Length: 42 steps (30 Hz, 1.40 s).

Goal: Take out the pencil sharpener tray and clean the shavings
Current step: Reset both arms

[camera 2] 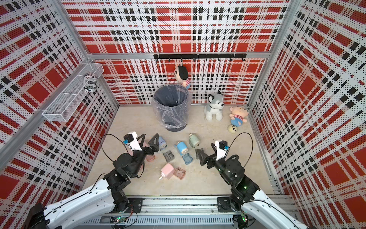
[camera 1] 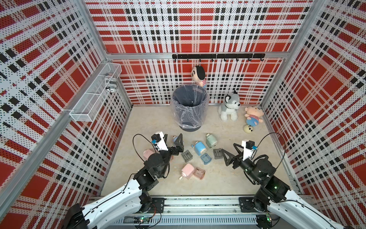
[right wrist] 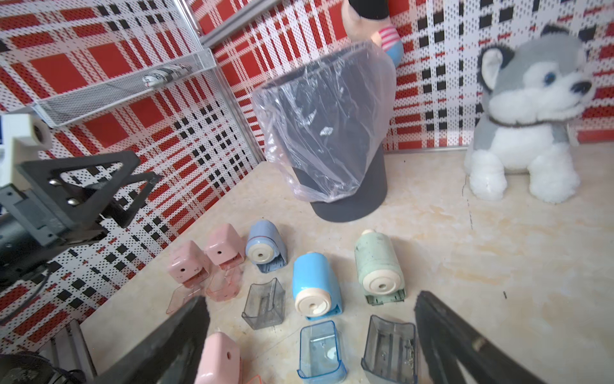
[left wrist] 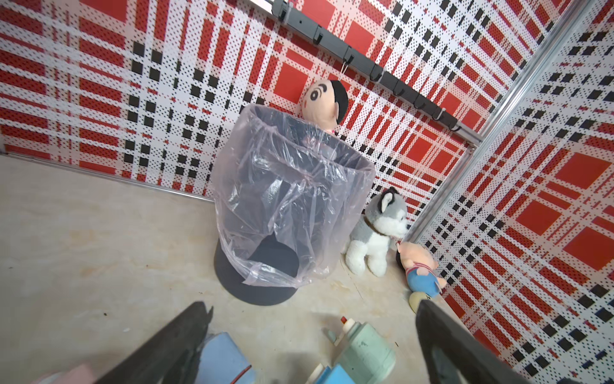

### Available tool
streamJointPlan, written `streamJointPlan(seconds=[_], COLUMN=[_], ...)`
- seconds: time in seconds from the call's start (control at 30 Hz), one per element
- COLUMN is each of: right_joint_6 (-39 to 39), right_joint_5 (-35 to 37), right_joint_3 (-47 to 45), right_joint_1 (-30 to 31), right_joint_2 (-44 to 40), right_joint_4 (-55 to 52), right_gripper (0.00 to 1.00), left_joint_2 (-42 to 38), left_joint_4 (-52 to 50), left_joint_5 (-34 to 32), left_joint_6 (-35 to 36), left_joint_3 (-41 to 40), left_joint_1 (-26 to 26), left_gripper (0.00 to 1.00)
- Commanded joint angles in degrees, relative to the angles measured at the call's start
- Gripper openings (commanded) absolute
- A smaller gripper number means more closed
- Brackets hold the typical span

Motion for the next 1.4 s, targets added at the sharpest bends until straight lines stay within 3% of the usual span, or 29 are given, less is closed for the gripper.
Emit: streamJointPlan(seconds=[0.0, 0.17, 0.2, 0.33, 0.5, 0.67, 0.83, 1.0, 1.17, 1.37], right_joint_6=[-5.9, -9.9, -14.3, -19.2, -20.3, -17.9, -14.0, -11.8, -8.6, -7.0], right_joint_5=[1.2, 5.4, 5.5, 6.2, 4.9, 3.5, -3.2, -3.2, -0.2, 2.8], right_joint_3=[5.7, 14.8, 15.7, 19.7, 19.2, 13.1, 3.9, -2.3, -8.8, -13.0], right_joint_1=[0.4, -0.1, -0.4, -4.4, -13.0, -22.6, -35.0, -41.6, -44.6, -44.5], right_joint_2=[1.8, 12.9, 14.6, 22.4, 27.3, 26.3, 21.9, 21.1, 26.5, 39.2], right_joint_4=[-7.0, -8.7, -7.5, -3.3, 4.6, 10.8, 17.9, 24.4, 36.9, 53.5], right_gripper=[1.00, 1.00, 1.00, 1.00, 1.00, 1.00, 1.00, 1.00, 1.00, 1.00], left_joint_2=[-1.1, 1.8, 2.4, 4.8, 3.6, 2.8, 6.3, 9.7, 11.0, 22.9], left_joint_4=[-6.9, -11.9, -11.8, -12.6, -5.6, 5.9, 15.4, 20.9, 29.7, 38.1], left_joint_5=[-3.9, -3.8, -3.2, 1.7, 4.6, 9.8, 11.3, 9.6, 10.4, 9.5], left_joint_6=[2.5, 0.8, 0.5, 0.0, -0.8, 1.6, 5.7, 10.6, 13.5, 12.5], left_joint_3=[4.4, 9.2, 9.5, 10.3, 3.8, -6.0, -12.8, -16.6, -20.2, -18.2], left_joint_1=[1.7, 8.0, 9.8, 21.0, 32.3, 43.2, 46.0, 46.0, 46.1, 46.1], left_gripper=[0.98, 0.98, 0.98, 0.98, 0.98, 0.98, 0.98, 0.98, 0.98, 0.98])
